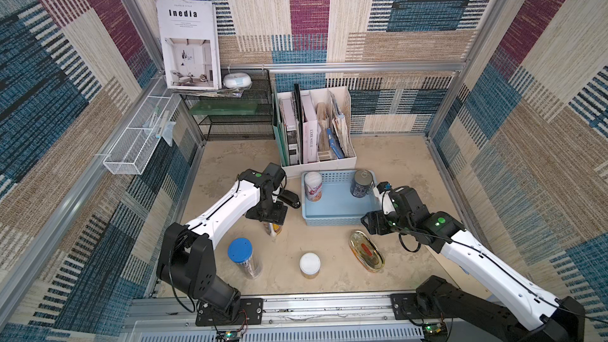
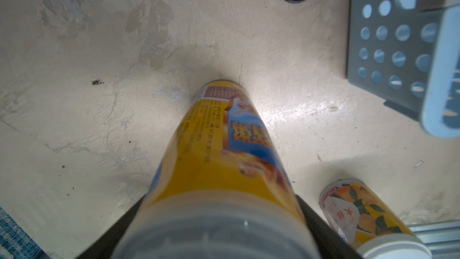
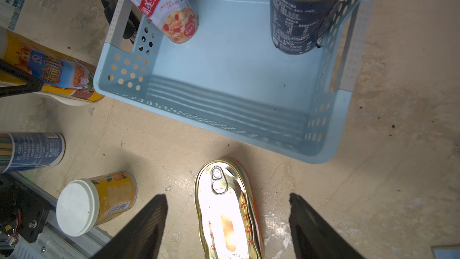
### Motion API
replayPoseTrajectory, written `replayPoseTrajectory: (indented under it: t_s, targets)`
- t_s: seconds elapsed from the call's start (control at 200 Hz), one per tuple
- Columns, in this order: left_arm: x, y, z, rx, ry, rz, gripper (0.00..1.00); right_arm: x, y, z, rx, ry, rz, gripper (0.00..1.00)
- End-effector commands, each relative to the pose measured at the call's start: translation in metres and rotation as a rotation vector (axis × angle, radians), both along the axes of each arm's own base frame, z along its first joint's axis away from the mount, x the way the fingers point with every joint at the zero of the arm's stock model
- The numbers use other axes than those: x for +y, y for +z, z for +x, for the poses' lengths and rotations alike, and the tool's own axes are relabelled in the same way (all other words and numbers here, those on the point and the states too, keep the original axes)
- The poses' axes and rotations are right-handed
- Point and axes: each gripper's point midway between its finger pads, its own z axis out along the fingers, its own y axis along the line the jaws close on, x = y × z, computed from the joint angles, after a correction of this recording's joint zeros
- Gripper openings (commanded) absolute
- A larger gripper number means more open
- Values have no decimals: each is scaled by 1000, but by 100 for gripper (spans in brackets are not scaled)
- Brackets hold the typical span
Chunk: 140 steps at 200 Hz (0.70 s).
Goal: Put the canned food in the basket
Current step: Pick up the canned food from the center of the board.
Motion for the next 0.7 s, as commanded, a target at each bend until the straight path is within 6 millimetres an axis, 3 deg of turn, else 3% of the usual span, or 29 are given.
replayPoseTrajectory:
  t_s: [0.0, 0.105, 0.22, 0.696]
  targets:
    - [0, 1, 0, -5, -20, 2, 74, 1, -1, 3, -7, -3, 0, 81]
    - [0, 4, 0, -16, -29, -9, 61, 3, -4, 3, -3, -2, 7, 81]
    - [-1, 13, 1, -36, -51, -16, 55, 4, -4, 4, -6, 1, 13, 81]
    - [-7, 28, -3, -55, -65, -63, 42, 6, -13, 3, 6, 9, 13, 81]
